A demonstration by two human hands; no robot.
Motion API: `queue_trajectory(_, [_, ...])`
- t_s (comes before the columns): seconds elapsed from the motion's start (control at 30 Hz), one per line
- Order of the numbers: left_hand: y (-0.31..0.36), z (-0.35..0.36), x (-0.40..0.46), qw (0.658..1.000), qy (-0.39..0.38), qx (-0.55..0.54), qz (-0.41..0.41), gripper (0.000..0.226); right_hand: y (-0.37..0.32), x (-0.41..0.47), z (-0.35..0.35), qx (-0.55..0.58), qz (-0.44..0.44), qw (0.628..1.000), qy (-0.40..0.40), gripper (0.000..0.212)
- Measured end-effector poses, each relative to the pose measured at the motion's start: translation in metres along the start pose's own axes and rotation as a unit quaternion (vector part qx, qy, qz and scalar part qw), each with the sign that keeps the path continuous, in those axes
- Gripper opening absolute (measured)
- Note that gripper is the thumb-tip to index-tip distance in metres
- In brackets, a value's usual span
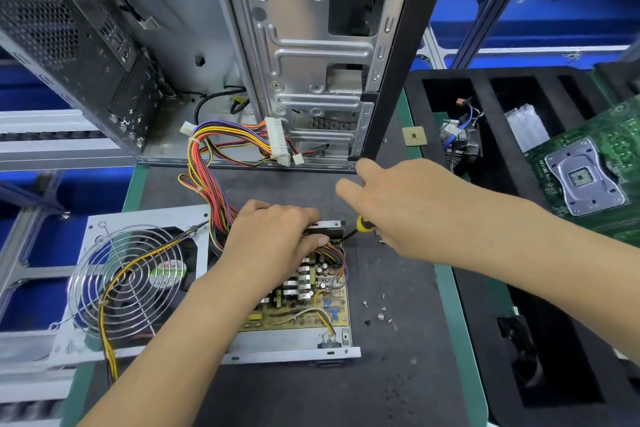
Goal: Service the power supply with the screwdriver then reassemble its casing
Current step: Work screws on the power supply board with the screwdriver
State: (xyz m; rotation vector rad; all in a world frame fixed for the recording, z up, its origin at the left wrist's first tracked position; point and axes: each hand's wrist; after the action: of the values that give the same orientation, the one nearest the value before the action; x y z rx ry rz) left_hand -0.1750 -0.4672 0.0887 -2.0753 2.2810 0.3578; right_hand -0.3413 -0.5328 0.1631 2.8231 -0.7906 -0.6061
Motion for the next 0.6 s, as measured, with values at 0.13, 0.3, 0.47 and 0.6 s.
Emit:
queue_trajectory(0.13, [0.0,0.001,0.0,1.0,0.001,0.006,-0.001,0.037,-0.003,0.002,-0.014,-0.021,-0.014,1.0,-0.009,0.033])
queue_trajectory(0.3, [0.0,0.001,0.0,1.0,0.001,0.008,0.0,0.037,-0.009,0.008,-0.029,-0.06,-0.028,0.998,-0.018,0.037])
queue_trajectory(0.47, [0.0,0.002,0.0,1.0,0.007,0.013,-0.001,0.036,-0.01,0.01,-0.028,-0.049,-0.031,0.998,-0.024,0.037])
queue_trajectory(0.6, [0.0,0.002,0.0,1.0,0.006,0.012,-0.004,0.037,-0.005,0.011,-0.023,-0.045,-0.031,0.998,-0.016,0.041])
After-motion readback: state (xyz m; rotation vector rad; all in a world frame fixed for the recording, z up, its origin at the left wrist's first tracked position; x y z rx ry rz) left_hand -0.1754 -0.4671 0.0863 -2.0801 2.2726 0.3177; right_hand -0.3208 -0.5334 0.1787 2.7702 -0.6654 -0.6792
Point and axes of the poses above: each hand's wrist, its own x-axis towards the middle knuckle, its own z-axis out of the palm, y = z × x
